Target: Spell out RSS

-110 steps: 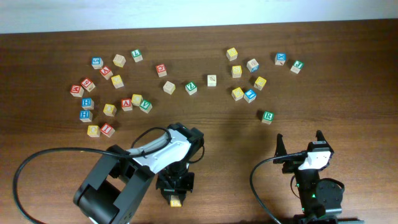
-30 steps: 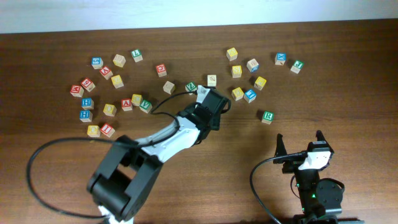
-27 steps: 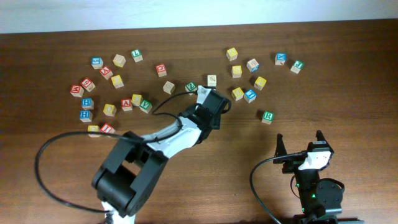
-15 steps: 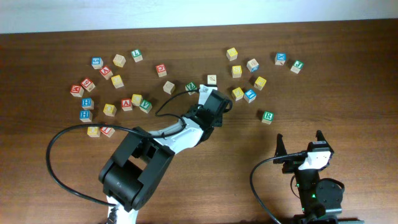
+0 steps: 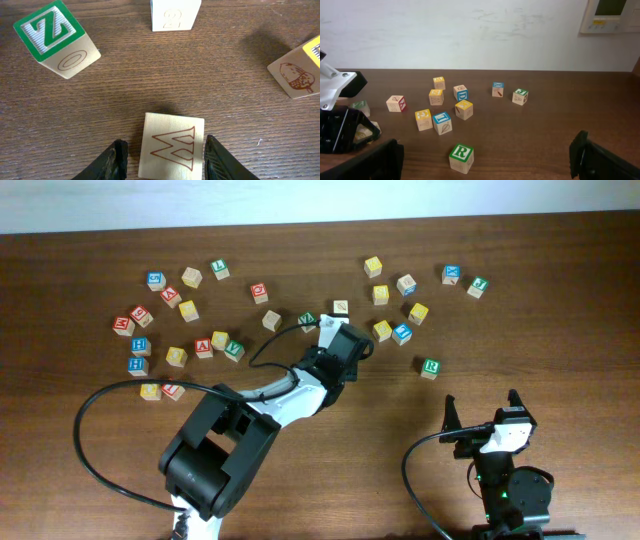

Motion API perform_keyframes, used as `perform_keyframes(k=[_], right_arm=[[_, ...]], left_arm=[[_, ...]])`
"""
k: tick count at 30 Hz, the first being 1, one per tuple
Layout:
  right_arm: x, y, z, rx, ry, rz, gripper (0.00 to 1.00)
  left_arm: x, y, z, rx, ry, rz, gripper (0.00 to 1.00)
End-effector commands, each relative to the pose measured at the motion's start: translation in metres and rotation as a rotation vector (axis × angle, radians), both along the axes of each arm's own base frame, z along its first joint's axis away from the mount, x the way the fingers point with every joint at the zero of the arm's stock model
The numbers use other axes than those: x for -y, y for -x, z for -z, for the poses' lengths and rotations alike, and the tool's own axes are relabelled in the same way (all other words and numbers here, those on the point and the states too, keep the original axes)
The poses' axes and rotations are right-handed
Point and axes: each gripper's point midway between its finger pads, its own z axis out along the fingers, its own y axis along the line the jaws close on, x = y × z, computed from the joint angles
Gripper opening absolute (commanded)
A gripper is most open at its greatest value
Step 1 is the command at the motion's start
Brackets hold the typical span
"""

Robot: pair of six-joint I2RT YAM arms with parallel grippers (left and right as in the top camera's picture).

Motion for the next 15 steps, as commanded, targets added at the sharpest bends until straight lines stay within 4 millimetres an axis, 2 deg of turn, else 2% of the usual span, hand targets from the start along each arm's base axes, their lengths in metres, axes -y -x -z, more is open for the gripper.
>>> perform_keyframes(k=[1,4,15], right_arm=[[0.0031,0.0000,0.0031,-0.003,0.004,0.015,0.98],[0.0031,0.0000,0.0031,-0.003,0.004,0.015,0.98],[0.0031,0.0000,0.0031,-0.003,0.004,0.015,0.98]], left_arm=[[-0.0043,0.0022,0.0053,-0.008,-0.022,-0.013,0.40],[-0.0041,0.0019,0.0052,-0.007,-0.021,-0.013,0.30],[-0.0043,0.0020,0.0026,-0.005,-0.020,-0.012,0.17]])
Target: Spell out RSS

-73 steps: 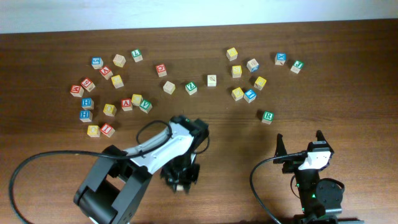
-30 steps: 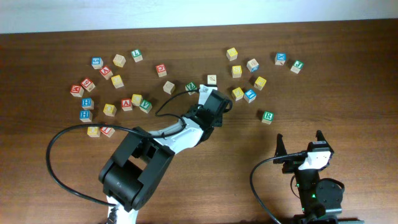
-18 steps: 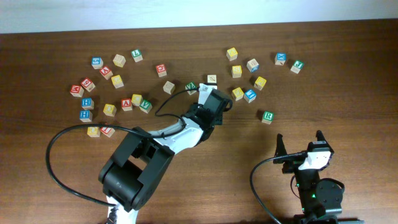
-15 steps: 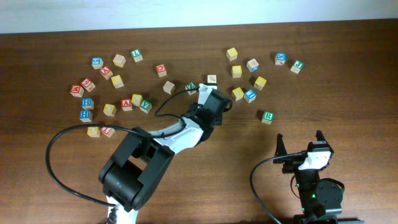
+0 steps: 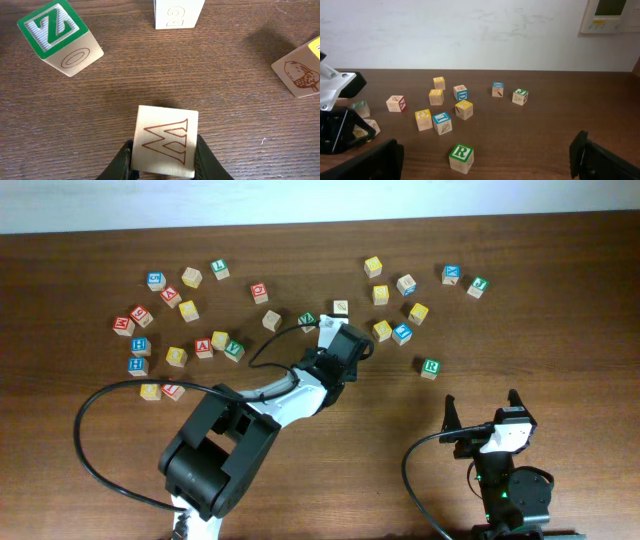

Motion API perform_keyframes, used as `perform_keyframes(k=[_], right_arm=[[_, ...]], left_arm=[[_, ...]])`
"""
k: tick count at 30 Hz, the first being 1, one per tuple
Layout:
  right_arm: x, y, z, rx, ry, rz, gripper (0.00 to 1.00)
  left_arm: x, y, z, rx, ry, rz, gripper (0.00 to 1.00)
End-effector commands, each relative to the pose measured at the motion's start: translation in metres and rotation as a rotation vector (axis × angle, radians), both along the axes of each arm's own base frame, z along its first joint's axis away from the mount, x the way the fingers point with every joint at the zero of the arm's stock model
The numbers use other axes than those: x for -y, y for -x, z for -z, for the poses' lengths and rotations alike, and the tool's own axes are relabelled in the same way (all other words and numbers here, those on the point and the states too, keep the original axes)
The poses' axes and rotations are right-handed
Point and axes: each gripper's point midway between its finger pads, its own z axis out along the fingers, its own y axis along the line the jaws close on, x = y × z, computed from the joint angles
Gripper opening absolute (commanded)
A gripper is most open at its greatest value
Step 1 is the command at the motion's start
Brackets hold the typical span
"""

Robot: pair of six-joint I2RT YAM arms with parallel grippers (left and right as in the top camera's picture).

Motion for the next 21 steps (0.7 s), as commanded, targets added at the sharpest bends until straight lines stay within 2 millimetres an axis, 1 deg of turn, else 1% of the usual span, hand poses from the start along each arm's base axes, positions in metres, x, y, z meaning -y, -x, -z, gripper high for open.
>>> perform_keyframes(k=[1,5,7,10,13,16,17,18,19,21], right_arm=[[0.003,0.000,0.003,-0.003,0.004,0.015,0.98],[0.003,0.000,0.003,-0.003,0.004,0.015,0.98],[0.003,0.000,0.003,-0.003,0.004,0.015,0.98],[0.003,0.000,0.003,-0.003,0.004,0.015,0.98],[0.003,0.000,0.003,-0.003,0.004,0.015,0.98],[0.003,0.000,0.003,-0.003,0.004,0.015,0.98],[0.003,0.000,0.003,-0.003,0.004,0.015,0.98],[0.003,0.000,0.003,-0.003,0.004,0.015,0.98],[0.003,0.000,0.003,-0.003,0.004,0.015,0.98],[0.003,0.000,0.003,-0.003,0.004,0.015,0.98]], left_arm=[[-0.003,0.002,-0.001,-0.004,-0.014,-0.005,0.17],[-0.010,0.011,-0.017,-0.024,-0.030,-0.004,0.17],[-0.014,0.021,-0.024,-0.060,-0.040,0.007,0.18],[-0.011,0.050,-0.031,-0.183,-0.003,0.075,0.16],[-0.005,0.091,-0.039,-0.353,0.066,0.162,0.10],[-0.005,0.124,-0.047,-0.476,0.107,0.208,0.14],[-0.010,0.136,-0.049,-0.523,0.104,0.213,0.13],[-0.014,0.143,-0.049,-0.554,0.092,0.210,0.13],[-0.024,0.155,-0.047,-0.604,0.060,0.197,0.13],[-0.038,0.172,-0.042,-0.680,0.010,0.178,0.13]])
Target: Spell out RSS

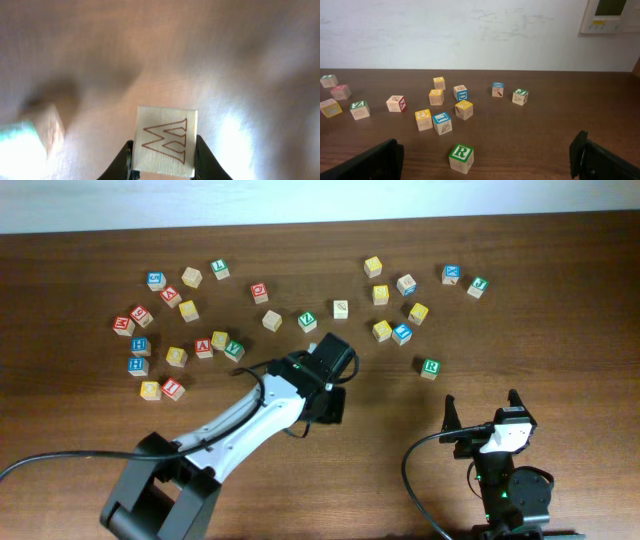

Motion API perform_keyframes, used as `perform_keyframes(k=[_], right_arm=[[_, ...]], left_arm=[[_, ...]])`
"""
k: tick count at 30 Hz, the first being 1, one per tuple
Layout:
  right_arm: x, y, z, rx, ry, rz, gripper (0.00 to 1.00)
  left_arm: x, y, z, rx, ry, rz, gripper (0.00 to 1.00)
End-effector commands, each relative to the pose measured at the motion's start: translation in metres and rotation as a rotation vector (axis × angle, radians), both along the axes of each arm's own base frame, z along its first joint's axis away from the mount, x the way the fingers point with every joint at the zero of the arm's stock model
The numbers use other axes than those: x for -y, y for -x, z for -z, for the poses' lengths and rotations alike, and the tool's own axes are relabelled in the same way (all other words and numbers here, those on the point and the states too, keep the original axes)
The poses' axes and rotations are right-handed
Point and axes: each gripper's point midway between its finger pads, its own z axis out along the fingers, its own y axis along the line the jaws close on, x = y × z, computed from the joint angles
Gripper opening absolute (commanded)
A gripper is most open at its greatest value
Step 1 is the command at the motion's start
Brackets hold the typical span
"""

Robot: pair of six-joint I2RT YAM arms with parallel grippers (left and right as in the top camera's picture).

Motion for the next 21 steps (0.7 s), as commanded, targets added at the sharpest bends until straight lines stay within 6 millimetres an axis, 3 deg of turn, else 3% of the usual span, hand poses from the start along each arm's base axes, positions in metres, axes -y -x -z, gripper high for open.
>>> perform_keyframes(k=[1,13,21], right_arm=[[0.003,0.000,0.003,-0.003,0.005,0.015,0.98],[0.003,0.000,0.003,-0.003,0.005,0.015,0.98],[0.003,0.000,0.003,-0.003,0.005,0.015,0.98]], left_arm=[[-0.010,0.034,-0.003,-0.138,-0.020,0.011,0.13],[-0.059,0.094,-0.004,-0.380,-0.217,0.001,0.14],[-0.087,0.146,0.016,-0.530,-0.325,0.032,0.16]])
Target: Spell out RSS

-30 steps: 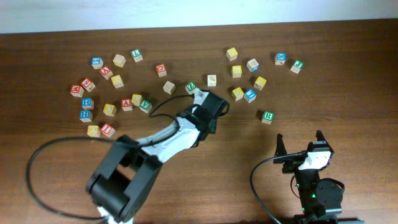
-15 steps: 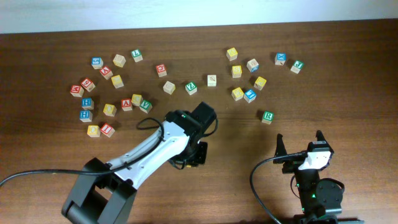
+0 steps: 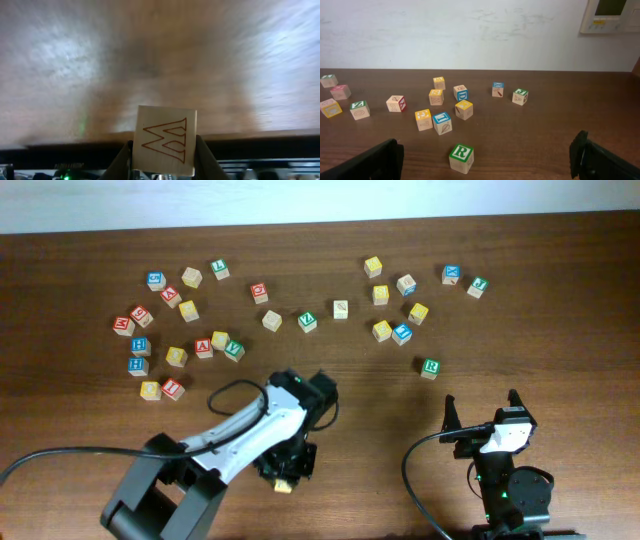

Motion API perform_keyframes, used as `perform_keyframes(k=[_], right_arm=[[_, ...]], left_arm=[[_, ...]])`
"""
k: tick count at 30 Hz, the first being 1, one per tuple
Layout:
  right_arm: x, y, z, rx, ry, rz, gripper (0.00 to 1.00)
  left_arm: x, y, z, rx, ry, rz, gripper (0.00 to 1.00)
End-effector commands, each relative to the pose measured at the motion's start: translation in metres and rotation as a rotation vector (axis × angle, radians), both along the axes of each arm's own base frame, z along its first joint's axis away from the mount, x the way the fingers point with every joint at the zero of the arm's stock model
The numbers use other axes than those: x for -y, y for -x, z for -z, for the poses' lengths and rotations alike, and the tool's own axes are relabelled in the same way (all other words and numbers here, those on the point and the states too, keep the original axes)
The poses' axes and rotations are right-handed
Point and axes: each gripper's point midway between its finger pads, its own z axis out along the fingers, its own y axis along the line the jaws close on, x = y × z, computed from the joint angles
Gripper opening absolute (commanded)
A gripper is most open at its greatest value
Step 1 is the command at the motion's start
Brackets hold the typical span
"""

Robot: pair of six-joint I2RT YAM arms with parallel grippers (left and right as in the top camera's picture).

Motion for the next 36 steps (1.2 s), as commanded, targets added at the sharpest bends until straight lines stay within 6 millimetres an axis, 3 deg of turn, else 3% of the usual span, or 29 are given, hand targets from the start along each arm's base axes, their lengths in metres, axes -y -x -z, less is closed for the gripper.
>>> perform_keyframes(k=[1,6,16,21,26,31,36], right_arm=[[0.003,0.000,0.003,-0.003,0.004,0.015,0.98],[0.003,0.000,0.003,-0.003,0.004,0.015,0.98],[0.003,0.000,0.003,-0.003,0.004,0.015,0.98],[0.003,0.000,0.003,-0.003,0.004,0.015,0.98],[0.003,0.000,0.003,-0.003,0.004,0.015,0.98],[0.003,0.000,0.003,-0.003,0.004,0.015,0.98],[0.003,0.000,0.003,-0.003,0.004,0.015,0.98]], left_arm=[[-0.011,0.026,0.007,-0.071,-0.023,0.004,0.16],[-0.019,0.040,0.014,-0.114,-0.035,-0.004,0.17],[-0.009,0.030,0.021,-0.065,0.009,-0.002,0.24],[-0.007,0.028,0.023,-0.056,0.018,-0.002,0.36],[-0.006,0.026,0.023,-0.050,0.024,-0.002,0.38],[-0.007,0.028,0.022,-0.057,0.018,0.000,0.50],[-0.003,0.024,0.025,-0.035,0.022,-0.032,0.48]])
